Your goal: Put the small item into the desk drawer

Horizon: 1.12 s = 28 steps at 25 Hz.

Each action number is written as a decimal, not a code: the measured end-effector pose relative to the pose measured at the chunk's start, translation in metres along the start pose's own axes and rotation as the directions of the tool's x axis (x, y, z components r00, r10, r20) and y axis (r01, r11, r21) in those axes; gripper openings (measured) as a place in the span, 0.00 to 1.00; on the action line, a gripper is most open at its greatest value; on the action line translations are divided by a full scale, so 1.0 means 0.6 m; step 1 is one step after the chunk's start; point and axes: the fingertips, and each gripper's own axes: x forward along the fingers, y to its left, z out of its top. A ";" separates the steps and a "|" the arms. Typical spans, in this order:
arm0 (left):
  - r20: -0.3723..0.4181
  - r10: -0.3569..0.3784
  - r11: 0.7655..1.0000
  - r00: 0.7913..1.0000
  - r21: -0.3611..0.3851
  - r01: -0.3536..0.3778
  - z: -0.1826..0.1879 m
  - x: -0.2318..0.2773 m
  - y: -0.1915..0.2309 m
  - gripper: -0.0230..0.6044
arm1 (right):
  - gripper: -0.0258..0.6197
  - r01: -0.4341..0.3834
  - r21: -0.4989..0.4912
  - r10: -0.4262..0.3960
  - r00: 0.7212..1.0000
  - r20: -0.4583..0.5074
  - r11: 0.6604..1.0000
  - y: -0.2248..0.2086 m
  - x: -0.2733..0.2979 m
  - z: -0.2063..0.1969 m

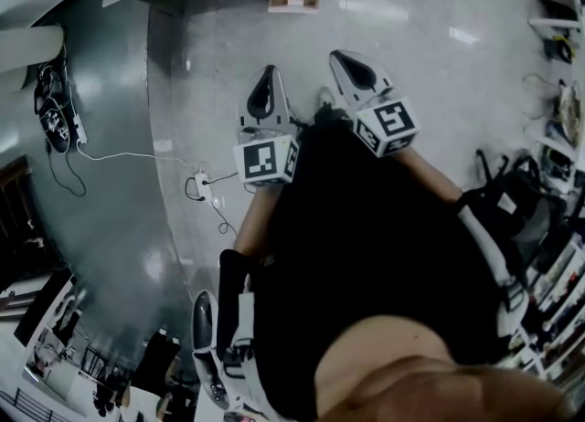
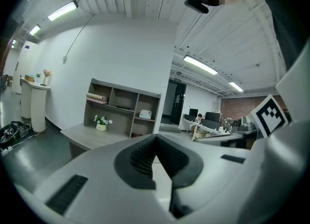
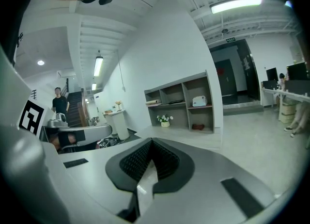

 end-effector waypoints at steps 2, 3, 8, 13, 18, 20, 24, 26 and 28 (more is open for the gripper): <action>-0.006 -0.005 1.000 1.000 0.002 0.005 -0.002 -0.008 -0.008 0.02 | 0.04 0.002 0.011 -0.002 1.000 0.009 1.000 0.003 -0.009 0.003; -0.008 -0.005 1.000 1.000 0.004 0.005 -0.004 -0.012 -0.010 0.02 | 0.04 -0.003 0.009 0.003 1.000 0.015 1.000 0.006 -0.012 0.005; 0.013 -0.011 1.000 1.000 -0.006 0.011 0.001 -0.025 -0.011 0.02 | 0.04 -0.026 0.000 0.026 0.999 0.029 1.000 0.026 -0.017 0.008; 0.020 -0.006 1.000 1.000 -0.016 0.006 0.002 -0.032 -0.018 0.02 | 0.04 -0.028 0.005 0.028 0.999 0.032 1.000 0.031 -0.032 0.007; 0.028 -0.007 1.000 1.000 -0.013 0.007 0.005 -0.037 -0.026 0.02 | 0.04 -0.027 -0.002 0.027 0.999 0.036 1.000 0.030 -0.044 0.008; 0.031 -0.007 1.000 0.999 -0.013 0.007 0.005 -0.038 -0.026 0.02 | 0.04 -0.028 0.000 0.028 0.999 0.033 1.000 0.032 -0.045 0.007; 0.014 -0.007 1.000 1.000 -0.015 0.007 -0.003 -0.039 -0.034 0.02 | 0.04 -0.035 0.005 0.034 0.999 0.034 0.999 0.031 -0.049 0.004; 0.005 -0.007 1.000 1.000 -0.012 0.007 -0.008 -0.038 -0.035 0.02 | 0.04 -0.037 0.005 0.037 0.999 0.033 0.999 0.031 -0.049 0.004; -0.002 -0.006 1.000 1.000 -0.011 0.006 -0.010 -0.037 -0.033 0.02 | 0.04 -0.040 0.003 0.040 0.999 0.033 0.999 0.030 -0.046 0.004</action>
